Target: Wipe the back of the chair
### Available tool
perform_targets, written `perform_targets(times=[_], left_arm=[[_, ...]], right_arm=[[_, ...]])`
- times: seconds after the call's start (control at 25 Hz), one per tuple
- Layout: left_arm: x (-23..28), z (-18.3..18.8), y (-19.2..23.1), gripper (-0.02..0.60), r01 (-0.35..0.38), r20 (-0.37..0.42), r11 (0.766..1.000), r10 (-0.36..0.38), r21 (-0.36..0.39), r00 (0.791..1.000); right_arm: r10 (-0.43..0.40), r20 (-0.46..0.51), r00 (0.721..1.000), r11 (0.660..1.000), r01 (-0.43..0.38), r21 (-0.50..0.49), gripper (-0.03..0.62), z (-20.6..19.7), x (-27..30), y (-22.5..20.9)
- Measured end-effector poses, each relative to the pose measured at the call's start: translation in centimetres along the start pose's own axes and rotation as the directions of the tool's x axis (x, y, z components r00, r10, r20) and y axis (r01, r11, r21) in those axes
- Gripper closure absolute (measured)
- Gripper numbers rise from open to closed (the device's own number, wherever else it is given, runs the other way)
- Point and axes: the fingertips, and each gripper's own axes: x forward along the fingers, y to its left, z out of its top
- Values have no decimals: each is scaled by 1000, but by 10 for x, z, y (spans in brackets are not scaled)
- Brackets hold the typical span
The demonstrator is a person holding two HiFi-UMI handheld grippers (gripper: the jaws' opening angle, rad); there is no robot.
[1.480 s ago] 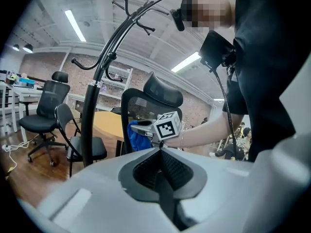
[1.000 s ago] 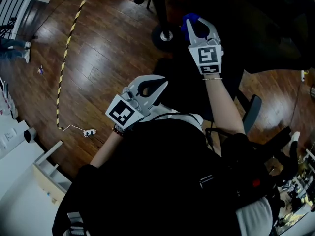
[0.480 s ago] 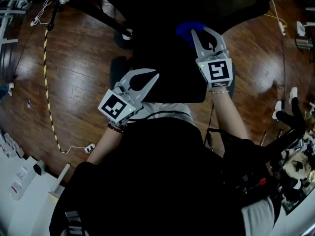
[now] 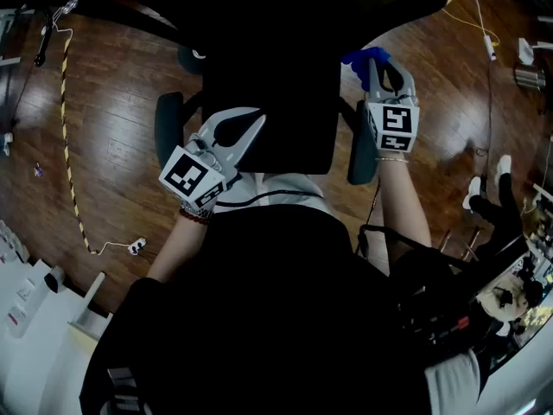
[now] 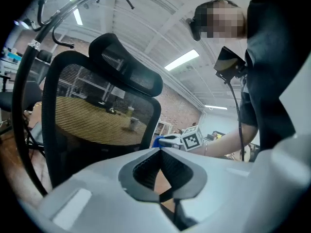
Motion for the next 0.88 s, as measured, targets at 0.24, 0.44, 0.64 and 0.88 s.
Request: perform_targets(times=[0.24, 0.44, 0.64, 0.88], left_arm=[[6, -3, 14, 577, -123, 31, 992, 124, -37, 992], [-9, -7, 32, 577, -195, 46, 979, 198, -63, 979], [-21, -11, 36, 577, -210, 53, 974, 215, -83, 975], [-38, -4, 49, 577, -236, 62, 969, 240, -68, 969]], right_arm=[[55, -61, 997, 997, -58, -48, 560, -32, 34, -16], [95, -82, 992, 989, -103, -106, 560, -31, 58, -7], [110, -78, 991, 982, -120, -143, 560, -23, 67, 7], [136, -66, 988, 977, -145, -154, 560, -8, 83, 30]])
